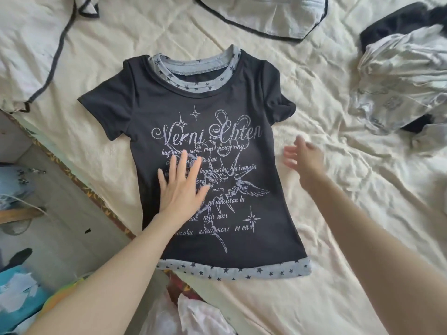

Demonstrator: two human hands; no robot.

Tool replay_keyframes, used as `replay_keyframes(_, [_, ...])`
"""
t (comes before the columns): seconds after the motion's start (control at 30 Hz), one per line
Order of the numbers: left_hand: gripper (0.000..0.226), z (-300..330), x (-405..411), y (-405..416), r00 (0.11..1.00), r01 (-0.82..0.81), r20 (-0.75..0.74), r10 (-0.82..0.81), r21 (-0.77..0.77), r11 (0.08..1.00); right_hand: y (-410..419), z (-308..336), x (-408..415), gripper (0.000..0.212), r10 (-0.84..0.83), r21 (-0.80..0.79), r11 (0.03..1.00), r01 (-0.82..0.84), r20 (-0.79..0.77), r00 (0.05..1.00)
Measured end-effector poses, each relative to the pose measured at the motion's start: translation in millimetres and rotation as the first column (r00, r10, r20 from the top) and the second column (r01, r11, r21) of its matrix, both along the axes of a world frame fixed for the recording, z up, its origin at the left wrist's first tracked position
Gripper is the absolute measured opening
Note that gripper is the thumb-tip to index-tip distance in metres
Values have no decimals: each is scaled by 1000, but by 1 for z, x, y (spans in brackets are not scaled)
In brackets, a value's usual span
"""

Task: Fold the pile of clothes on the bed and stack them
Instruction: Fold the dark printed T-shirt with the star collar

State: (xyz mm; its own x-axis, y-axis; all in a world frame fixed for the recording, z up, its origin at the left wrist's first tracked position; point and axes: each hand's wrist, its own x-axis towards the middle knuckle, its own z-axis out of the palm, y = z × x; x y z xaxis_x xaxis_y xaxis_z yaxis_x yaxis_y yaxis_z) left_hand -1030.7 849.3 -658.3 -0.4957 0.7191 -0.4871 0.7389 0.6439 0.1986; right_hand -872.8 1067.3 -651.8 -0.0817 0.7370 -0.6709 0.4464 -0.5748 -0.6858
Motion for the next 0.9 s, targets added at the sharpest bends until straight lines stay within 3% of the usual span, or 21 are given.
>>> replay_keyframes(0.1, [84,-16,-3,20,997,10,75,4,-188,982,35,-2,-30,21,-102,-189,980,61,-216,971])
replay_keyframes(0.2, [86,-25,-5,26,997,27,72,-6,-295,955,62,-4,-52,37,-151,-395,917,48,-233,961])
replay_keyframes(0.27, [87,-26,-5,28,997,31,73,-8,-319,947,73,-1,-60,27,-291,-526,839,139,-219,931])
replay_keyframes(0.33, [87,-26,-5,30,998,28,69,-5,-338,941,79,3,-60,13,-384,-530,818,224,-214,898])
replay_keyframes(0.4, [87,-26,-4,33,998,21,63,1,-354,935,78,3,-55,5,-440,-380,861,337,-226,869])
replay_keyframes(0.5, [88,-29,-2,35,999,7,45,10,-359,933,68,4,-51,13,-504,-239,859,452,-246,828])
replay_keyframes(0.57, [88,-30,-2,36,999,3,39,12,-360,933,64,2,-52,20,-540,-353,822,446,-238,807])
replay_keyframes(0.63, [88,-30,-3,36,999,4,36,10,-359,933,70,3,-52,17,-631,-540,719,438,-242,737])
replay_keyframes(0.7, [88,-31,-4,36,999,7,32,5,-357,934,77,5,-56,11,-679,-605,660,444,-229,698])
replay_keyframes(0.73, [88,-30,-4,36,1000,8,31,4,-352,936,78,5,-59,9,-648,-539,707,458,-233,725])
replay_keyframes(0.77, [88,-30,-4,36,1000,7,31,3,-344,939,76,7,-63,11,-547,-358,816,454,-221,808])
replay_keyframes(0.8, [87,-29,-5,36,999,8,32,3,-335,942,70,9,-67,15,-366,-58,931,361,-145,919])
replay_keyframes(0.83, [87,-27,-6,36,999,12,36,0,-326,945,60,12,-71,18,-150,290,944,157,-44,988])
replay_keyframes(0.87, [87,-24,-8,36,999,19,45,-5,-318,948,45,16,-74,22,73,549,830,-93,59,996])
replay_keyframes(0.9, [85,-21,-11,36,998,27,54,-10,-308,951,31,16,-75,27,274,681,660,-317,175,946])
